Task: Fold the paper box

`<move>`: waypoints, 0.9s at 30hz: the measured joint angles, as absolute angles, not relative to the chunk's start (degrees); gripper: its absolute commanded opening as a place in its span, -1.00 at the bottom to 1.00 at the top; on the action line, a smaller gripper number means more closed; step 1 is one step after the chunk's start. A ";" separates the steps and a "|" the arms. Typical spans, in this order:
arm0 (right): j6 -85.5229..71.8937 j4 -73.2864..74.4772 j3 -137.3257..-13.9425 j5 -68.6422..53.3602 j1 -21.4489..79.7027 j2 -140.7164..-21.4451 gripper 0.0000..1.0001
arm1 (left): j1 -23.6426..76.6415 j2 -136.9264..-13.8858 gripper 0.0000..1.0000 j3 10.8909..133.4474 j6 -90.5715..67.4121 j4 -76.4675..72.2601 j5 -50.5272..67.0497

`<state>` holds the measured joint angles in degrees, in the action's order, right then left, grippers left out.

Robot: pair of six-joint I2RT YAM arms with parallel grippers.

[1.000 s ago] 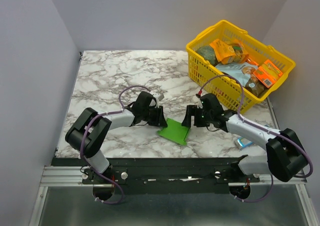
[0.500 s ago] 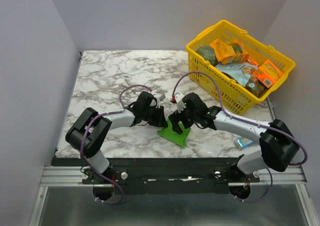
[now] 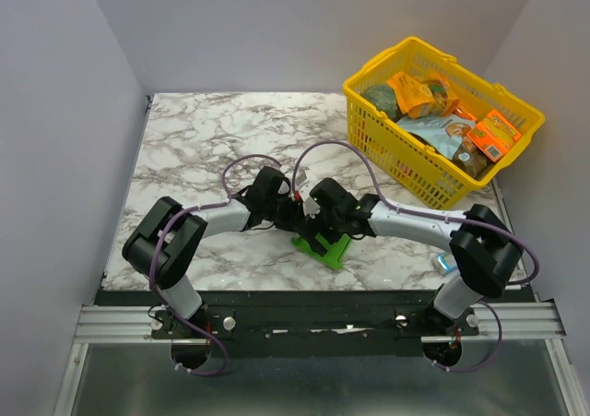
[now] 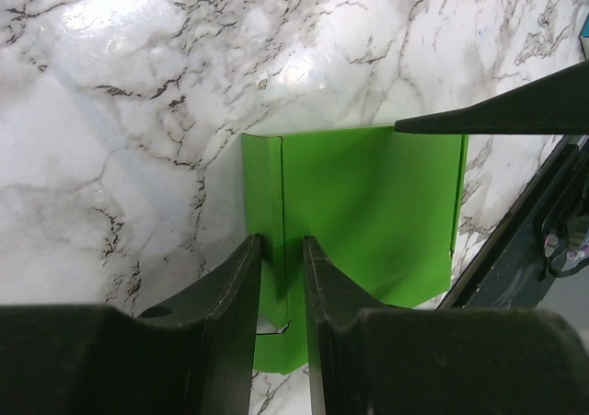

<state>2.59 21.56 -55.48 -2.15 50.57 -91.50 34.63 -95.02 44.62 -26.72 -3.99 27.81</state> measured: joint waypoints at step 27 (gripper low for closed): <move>-4.95 27.22 -64.88 11.29 55.40 -100.51 0.98 | 32.67 -95.59 -0.39 45.32 -27.79 -3.84 27.90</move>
